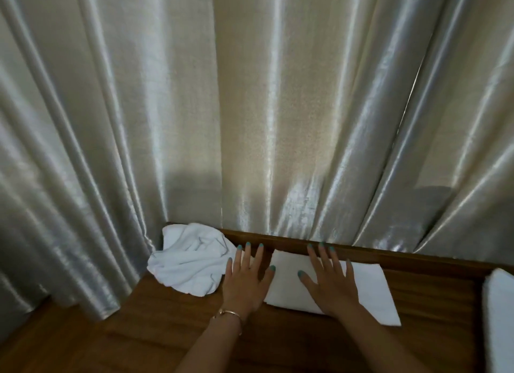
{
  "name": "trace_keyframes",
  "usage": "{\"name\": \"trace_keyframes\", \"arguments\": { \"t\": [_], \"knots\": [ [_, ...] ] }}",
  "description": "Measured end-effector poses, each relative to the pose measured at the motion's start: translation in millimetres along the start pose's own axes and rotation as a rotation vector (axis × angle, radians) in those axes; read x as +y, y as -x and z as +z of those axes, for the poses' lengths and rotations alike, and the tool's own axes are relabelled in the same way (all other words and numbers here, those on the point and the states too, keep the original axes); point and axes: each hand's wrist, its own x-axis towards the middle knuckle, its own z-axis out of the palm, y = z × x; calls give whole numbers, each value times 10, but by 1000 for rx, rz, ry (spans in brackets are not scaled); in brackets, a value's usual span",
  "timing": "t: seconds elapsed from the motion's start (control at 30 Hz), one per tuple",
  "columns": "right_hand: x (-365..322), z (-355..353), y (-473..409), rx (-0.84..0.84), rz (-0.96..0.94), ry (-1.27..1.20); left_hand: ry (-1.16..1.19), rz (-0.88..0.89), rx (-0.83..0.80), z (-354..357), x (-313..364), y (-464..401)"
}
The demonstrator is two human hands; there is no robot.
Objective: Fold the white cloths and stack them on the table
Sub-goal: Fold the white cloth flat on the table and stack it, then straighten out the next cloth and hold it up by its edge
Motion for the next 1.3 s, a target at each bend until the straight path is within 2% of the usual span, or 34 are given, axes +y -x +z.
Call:
{"name": "trace_keyframes", "arguments": {
  "t": [0.2, 0.33, 0.47, 0.63, 0.83, 0.97, 1.07, 1.13, 1.2, 1.3],
  "knots": [
    [-560, 0, -187, -16, 13, 8, -128, -14, -10, -207, -805, -156],
    [-1165, -5, -473, -31, 22, -22, -156, -75, -37, -348, -1466, -402],
    [-1774, -14, -750, -47, -21, -18, -105, -103, -62, -375, -2061, -667],
    [-2123, 0, -878, -66, -68, 42, 131, -152, -75, -333, -2419, -955],
    [-2142, -168, -906, -63, -26, 62, 96, -69, -36, -339, -2348, -1057],
    [-2091, -262, -864, -48, -23, 69, 292, -31, 117, -556, -2109, -1081],
    [-2070, -361, -817, -32, -60, 67, 330, 111, 283, -969, -1816, -1159],
    [-2067, -469, -794, -2, -91, 36, 479, 159, 362, -1327, -1603, -1187],
    [-2060, -617, -758, 53, -124, -13, 669, 198, 404, -1705, -1407, -1184],
    [-2009, -907, -664, 134, -182, -125, 715, 370, 397, -2241, -1068, -1130]
  ]
}}
